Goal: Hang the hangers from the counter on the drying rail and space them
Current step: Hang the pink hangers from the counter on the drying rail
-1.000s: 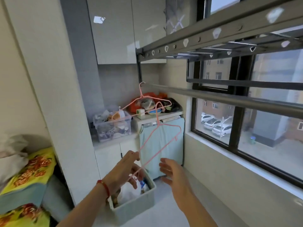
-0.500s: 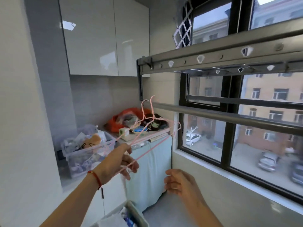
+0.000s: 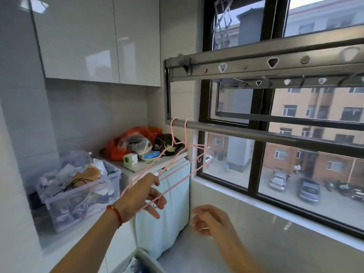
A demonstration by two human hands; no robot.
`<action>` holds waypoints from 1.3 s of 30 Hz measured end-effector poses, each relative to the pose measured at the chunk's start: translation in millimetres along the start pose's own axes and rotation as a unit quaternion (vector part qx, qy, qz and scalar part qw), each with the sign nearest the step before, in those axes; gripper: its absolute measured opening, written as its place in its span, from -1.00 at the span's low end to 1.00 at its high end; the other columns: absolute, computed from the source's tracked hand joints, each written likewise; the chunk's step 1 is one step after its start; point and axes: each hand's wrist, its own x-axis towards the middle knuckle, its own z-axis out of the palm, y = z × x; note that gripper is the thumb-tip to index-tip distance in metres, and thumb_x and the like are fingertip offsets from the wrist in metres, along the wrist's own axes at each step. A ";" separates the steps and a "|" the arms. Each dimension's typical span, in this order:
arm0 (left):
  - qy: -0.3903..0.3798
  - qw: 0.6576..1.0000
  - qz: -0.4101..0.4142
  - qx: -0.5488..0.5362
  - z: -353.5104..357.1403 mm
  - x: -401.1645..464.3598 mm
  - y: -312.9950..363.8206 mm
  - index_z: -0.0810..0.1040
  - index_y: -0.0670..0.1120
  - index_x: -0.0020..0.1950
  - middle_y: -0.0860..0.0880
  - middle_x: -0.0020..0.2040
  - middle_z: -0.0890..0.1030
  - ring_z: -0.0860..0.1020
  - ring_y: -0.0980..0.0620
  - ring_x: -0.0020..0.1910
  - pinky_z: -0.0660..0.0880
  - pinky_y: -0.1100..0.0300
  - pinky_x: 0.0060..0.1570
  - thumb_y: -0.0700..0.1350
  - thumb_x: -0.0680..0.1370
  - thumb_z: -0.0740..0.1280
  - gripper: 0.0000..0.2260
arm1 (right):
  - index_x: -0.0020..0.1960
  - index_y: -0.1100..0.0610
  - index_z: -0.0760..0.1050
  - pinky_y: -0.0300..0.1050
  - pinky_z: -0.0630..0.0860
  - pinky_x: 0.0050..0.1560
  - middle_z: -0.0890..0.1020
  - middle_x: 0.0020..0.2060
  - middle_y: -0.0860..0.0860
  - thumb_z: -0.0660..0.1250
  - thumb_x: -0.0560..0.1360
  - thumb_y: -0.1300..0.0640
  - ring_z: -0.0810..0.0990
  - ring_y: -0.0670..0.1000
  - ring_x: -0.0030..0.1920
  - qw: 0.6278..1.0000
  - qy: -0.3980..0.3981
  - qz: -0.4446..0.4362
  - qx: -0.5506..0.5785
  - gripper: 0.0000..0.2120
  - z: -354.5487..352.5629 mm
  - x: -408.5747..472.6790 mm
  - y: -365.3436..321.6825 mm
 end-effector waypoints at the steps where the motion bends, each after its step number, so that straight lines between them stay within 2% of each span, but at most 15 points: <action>1: -0.001 1.000 0.001 0.001 -0.8 1.2 -0.5 0.40 -0.13 0.07 -0.46 -0.07 0.65 0.61 -0.27 -0.19 0.62 -0.14 -0.24 0.01 0.57 0.22 -0.78 | -0.02 0.24 0.64 -0.11 0.51 -0.21 0.69 -0.16 0.29 0.28 0.59 0.27 0.62 0.08 -0.29 1.000 -0.001 0.001 -0.005 -0.84 0.2 0.0 1.5; 8: 0.000 1.000 -0.009 0.015 -0.7 3.4 0.1 0.40 -0.16 0.07 -0.46 -0.06 0.65 0.62 -0.30 -0.14 0.65 -0.26 -0.11 -0.02 0.61 0.17 -0.79 | -0.01 0.17 0.67 -0.10 0.57 -0.15 0.72 -0.18 0.16 0.26 0.60 0.26 0.66 0.05 -0.25 0.999 -0.013 0.011 -0.042 -0.80 -3.7 -2.7 10.1; 12: 0.009 1.000 -0.020 0.014 -0.9 0.6 0.2 0.42 -0.17 0.08 -0.42 -0.07 0.68 0.65 -0.33 -0.10 0.65 -0.28 -0.06 0.01 0.63 0.17 -0.75 | 0.00 0.16 0.66 -0.06 0.58 -0.12 0.72 -0.17 0.16 0.25 0.61 0.27 0.67 0.07 -0.24 0.998 -0.021 0.013 -0.054 -0.80 -3.6 -4.9 12.4; 16: 0.014 0.999 -0.018 0.024 -1.3 -3.9 0.8 0.48 -0.16 0.20 -0.35 -0.04 0.71 0.66 -0.39 0.08 0.63 -0.30 0.05 0.05 0.66 0.18 -0.70 | 0.00 0.18 0.66 -0.05 0.57 -0.12 0.72 -0.18 0.16 0.26 0.61 0.28 0.66 0.08 -0.24 0.998 -0.018 0.018 -0.052 -0.80 -5.6 -8.5 16.1; 21: 0.051 0.997 0.005 0.063 -1.8 -14.2 0.6 0.53 -0.03 0.26 -0.24 0.08 0.70 0.67 -0.27 0.10 0.65 -0.28 0.02 0.13 0.67 0.22 -0.70 | 0.00 0.17 0.67 -0.04 0.58 -0.10 0.72 -0.19 0.16 0.26 0.61 0.26 0.68 0.10 -0.21 0.998 -0.018 0.020 -0.053 -0.80 -6.3 -12.6 22.5; 24: 0.092 0.982 0.058 0.151 -6.8 -32.9 -4.1 0.50 0.08 0.21 -0.17 0.09 0.67 0.64 -0.11 0.03 0.66 -0.11 0.00 0.19 0.66 0.20 -0.75 | -0.01 0.15 0.67 -0.04 0.58 -0.09 0.72 -0.19 0.15 0.26 0.61 0.26 0.68 0.10 -0.21 0.998 -0.018 0.019 -0.052 -0.80 -5.9 -14.9 25.7; 26: 0.164 0.931 0.125 0.302 -14.2 -50.1 -9.7 0.49 0.07 0.18 -0.14 0.00 0.67 0.60 -0.05 -0.08 0.59 -0.05 -0.04 0.18 0.64 0.20 -0.76 | 0.00 0.15 0.67 -0.05 0.59 -0.09 0.72 -0.19 0.13 0.26 0.61 0.25 0.69 0.09 -0.19 0.998 -0.019 0.019 -0.052 -0.79 -6.6 -17.7 27.5; 28: 0.295 0.823 0.223 0.431 -17.5 -69.1 -13.9 0.51 -0.03 0.20 -0.10 0.02 0.64 0.57 -0.08 -0.04 0.57 -0.05 -0.02 0.09 0.65 0.23 -0.75 | 0.01 0.15 0.67 -0.04 0.60 -0.07 0.72 -0.18 0.13 0.26 0.61 0.25 0.69 0.09 -0.18 0.998 -0.016 0.019 -0.055 -0.80 -8.8 -21.0 29.6; 29: 0.346 0.773 0.280 0.452 -14.0 -78.5 -14.5 0.52 -0.09 0.17 -0.09 0.02 0.61 0.55 -0.10 -0.01 0.55 -0.06 -0.02 0.04 0.64 0.23 -0.75 | 0.02 0.17 0.66 -0.02 0.60 -0.05 0.72 -0.17 0.14 0.26 0.61 0.25 0.69 0.09 -0.18 0.998 -0.015 0.018 -0.055 -0.80 -10.3 -23.7 30.3; 30: 0.375 0.742 0.329 0.447 -5.9 -87.1 -13.2 0.53 -0.14 0.12 -0.09 0.00 0.59 0.52 -0.11 -0.02 0.52 -0.05 -0.04 0.02 0.62 0.23 -0.75 | 0.03 0.17 0.66 0.01 0.61 -0.02 0.72 -0.16 0.15 0.26 0.61 0.26 0.68 0.09 -0.18 0.998 -0.013 0.017 -0.056 -0.81 -12.3 -26.9 31.0; 31: 0.381 0.735 0.366 0.424 4.1 -92.1 -13.9 0.54 -0.16 0.09 -0.09 -0.03 0.58 0.50 -0.10 -0.02 0.48 -0.01 -0.04 0.01 0.59 0.22 -0.73 | 0.03 0.18 0.66 0.05 0.61 0.00 0.72 -0.15 0.15 0.26 0.61 0.26 0.68 0.09 -0.17 0.998 -0.006 0.016 -0.058 -0.81 -14.5 -30.4 31.8; 33: 0.339 0.771 0.409 0.351 31.2 -96.0 -17.8 0.56 -0.17 0.06 -0.07 -0.03 0.59 0.49 -0.04 -0.02 0.40 0.15 0.00 0.01 0.56 0.20 -0.71 | 0.02 0.13 0.66 0.06 0.62 0.04 0.73 -0.14 0.10 0.26 0.61 0.25 0.69 0.08 -0.13 0.997 0.013 0.012 -0.075 -0.81 -19.3 -38.4 33.8; 35: 0.268 0.838 0.405 0.249 66.8 -95.2 -27.0 0.57 -0.10 0.05 0.03 -0.01 0.61 0.54 0.03 -0.02 0.43 0.20 0.02 0.00 0.54 0.22 -0.76 | 0.01 0.01 0.65 0.00 0.62 0.08 0.72 -0.10 -0.04 0.29 0.60 0.19 0.68 -0.04 -0.06 0.990 0.043 -0.009 -0.135 -0.82 -27.6 -47.2 38.0; 37: 0.203 0.901 0.360 0.134 105.3 -94.6 -40.8 0.57 -0.02 -0.01 0.12 -0.04 0.64 0.60 0.06 -0.01 0.52 0.18 0.02 -0.05 0.54 0.26 -0.87 | 0.03 -0.08 0.61 -0.12 0.61 0.08 0.68 -0.06 -0.15 0.32 0.58 0.17 0.63 -0.15 -0.03 0.976 0.066 -0.046 -0.203 -0.83 -39.4 -58.7 40.9; 39: 0.151 0.939 0.299 0.083 145.6 -95.9 -58.7 0.58 -0.01 -0.02 0.11 -0.06 0.66 0.62 0.06 0.00 0.56 0.17 0.04 -0.16 0.58 0.31 -0.92 | 0.09 -0.08 0.57 -0.23 0.58 0.05 0.64 -0.04 -0.17 0.34 0.56 0.18 0.60 -0.21 -0.02 0.968 0.094 -0.059 -0.225 -0.81 -58.7 -74.9 41.7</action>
